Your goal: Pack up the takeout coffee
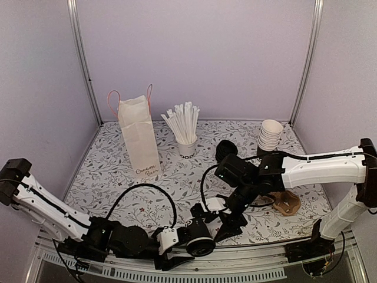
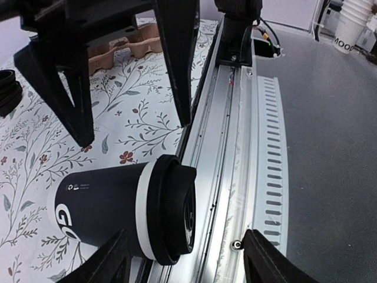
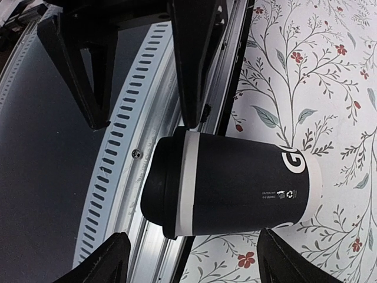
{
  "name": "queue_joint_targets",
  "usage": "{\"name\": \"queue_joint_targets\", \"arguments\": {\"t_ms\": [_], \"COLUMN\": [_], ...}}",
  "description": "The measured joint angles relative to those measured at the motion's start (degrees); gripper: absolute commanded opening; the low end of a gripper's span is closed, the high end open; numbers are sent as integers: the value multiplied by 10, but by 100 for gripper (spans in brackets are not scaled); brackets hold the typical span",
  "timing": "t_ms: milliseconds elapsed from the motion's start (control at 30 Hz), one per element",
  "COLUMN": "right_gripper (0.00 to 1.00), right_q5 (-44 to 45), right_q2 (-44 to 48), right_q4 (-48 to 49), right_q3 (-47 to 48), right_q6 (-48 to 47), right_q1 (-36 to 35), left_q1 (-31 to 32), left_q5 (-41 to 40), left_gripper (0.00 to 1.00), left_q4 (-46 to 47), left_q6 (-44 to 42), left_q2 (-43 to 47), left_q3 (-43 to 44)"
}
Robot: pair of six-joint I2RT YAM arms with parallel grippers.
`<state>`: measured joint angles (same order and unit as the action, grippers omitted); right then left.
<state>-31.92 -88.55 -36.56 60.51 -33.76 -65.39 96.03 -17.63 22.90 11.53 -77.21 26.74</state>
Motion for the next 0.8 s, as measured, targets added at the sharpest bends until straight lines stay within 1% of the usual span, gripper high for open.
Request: {"name": "queue_joint_targets", "arguments": {"t_ms": [100, 233, 300, 467, 600, 800], "right_gripper": [84, 89, 93, 98, 99, 99], "right_q5": [6, 8, 7, -1, -7, -14], "right_q2": [-12, -21, -24, -39, -52, -71], "right_q4": [15, 33, 43, 61, 75, 97], "right_q3": [0, 0, 0, 0, -1, -2], "right_q6": [-2, -6, -7, -14, -22, -26], "right_q1": [-1, -2, -2, -2, -2, -2], "left_q1": [12, 17, 17, 20, 30, 33], "left_q5": [-27, -62, -76, -90, -99, -114], "left_gripper": [67, 68, 68, 67, 67, 67], "left_q4": [28, 80, 107, 151, 159, 176], "left_q6": [-4, -6, -10, -17, -20, -16], "left_q2": [-32, -36, -37, -66, -82, -75], "left_q3": [-1, -10, -13, -14, -14, -31]}}
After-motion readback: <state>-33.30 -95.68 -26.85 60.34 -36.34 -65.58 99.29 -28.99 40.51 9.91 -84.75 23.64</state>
